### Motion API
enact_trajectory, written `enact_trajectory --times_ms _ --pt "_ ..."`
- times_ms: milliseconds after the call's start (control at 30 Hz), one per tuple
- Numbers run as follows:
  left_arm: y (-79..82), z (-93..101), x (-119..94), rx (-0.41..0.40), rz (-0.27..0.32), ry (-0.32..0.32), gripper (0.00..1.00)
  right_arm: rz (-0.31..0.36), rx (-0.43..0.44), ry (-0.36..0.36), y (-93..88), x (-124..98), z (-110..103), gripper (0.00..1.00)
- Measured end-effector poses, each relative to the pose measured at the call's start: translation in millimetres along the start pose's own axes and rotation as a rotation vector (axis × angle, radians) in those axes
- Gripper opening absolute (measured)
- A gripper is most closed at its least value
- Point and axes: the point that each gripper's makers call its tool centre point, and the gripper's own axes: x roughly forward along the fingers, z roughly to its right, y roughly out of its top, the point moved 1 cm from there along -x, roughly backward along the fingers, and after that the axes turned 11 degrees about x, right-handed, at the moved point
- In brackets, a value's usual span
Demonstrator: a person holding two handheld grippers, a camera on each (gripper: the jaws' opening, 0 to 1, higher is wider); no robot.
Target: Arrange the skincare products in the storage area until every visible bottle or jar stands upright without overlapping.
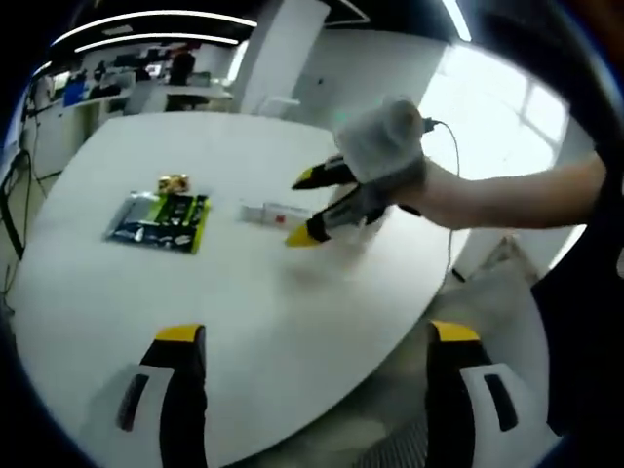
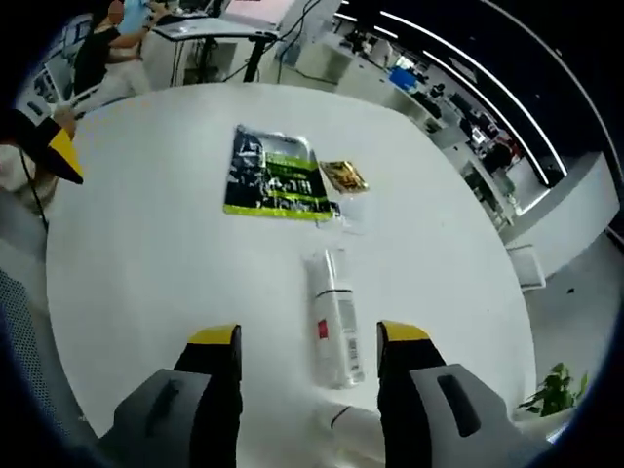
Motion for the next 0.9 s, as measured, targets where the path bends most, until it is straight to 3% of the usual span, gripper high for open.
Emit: enact_trajectory --times_ms 300,467,900 --pt "-1.6 2.6 1 -0.018 -0.011 -0.021 0.86 0.018 0.044 -0.028 13.1 22 8 0.49" --pt "-3.6 1.9 1 -0.027 -0.016 -0.027 0.86 -0.021 0.074 -0.041 9.4 37 17 0.46" --pt "-5.0 2.4 1 -0.053 -0.029 -0.032 0.86 -0.073 0.136 0.029 7.5 56 15 0.29"
